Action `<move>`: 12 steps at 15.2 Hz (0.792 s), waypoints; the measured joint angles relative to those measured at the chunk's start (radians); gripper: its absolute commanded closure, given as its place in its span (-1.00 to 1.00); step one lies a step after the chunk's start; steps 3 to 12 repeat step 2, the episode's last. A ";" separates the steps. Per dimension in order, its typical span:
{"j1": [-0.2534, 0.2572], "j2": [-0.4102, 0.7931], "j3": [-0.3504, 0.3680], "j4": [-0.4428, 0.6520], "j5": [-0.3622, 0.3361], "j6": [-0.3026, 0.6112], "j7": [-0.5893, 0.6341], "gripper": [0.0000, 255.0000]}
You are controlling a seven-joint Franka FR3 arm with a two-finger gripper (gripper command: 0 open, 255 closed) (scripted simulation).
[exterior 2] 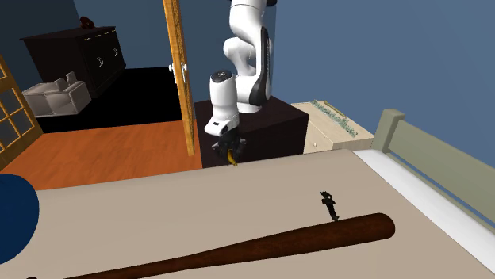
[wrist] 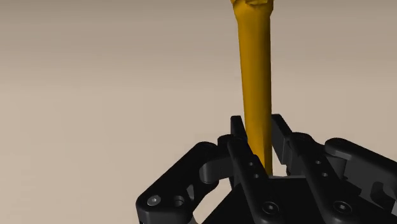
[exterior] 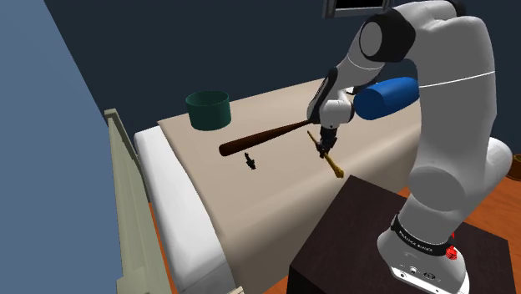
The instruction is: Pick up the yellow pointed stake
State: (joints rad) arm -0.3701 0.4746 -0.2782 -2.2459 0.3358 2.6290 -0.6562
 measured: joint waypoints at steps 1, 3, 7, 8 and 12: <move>0.006 -0.016 -0.007 -0.007 -0.008 -0.008 0.006 1.00; 0.009 -0.023 -0.010 -0.007 -0.012 -0.015 0.010 1.00; 0.009 -0.023 -0.010 -0.007 -0.012 -0.015 0.010 1.00; 0.009 -0.023 -0.010 -0.007 -0.012 -0.015 0.010 1.00; 0.009 -0.023 -0.010 -0.007 -0.012 -0.015 0.010 1.00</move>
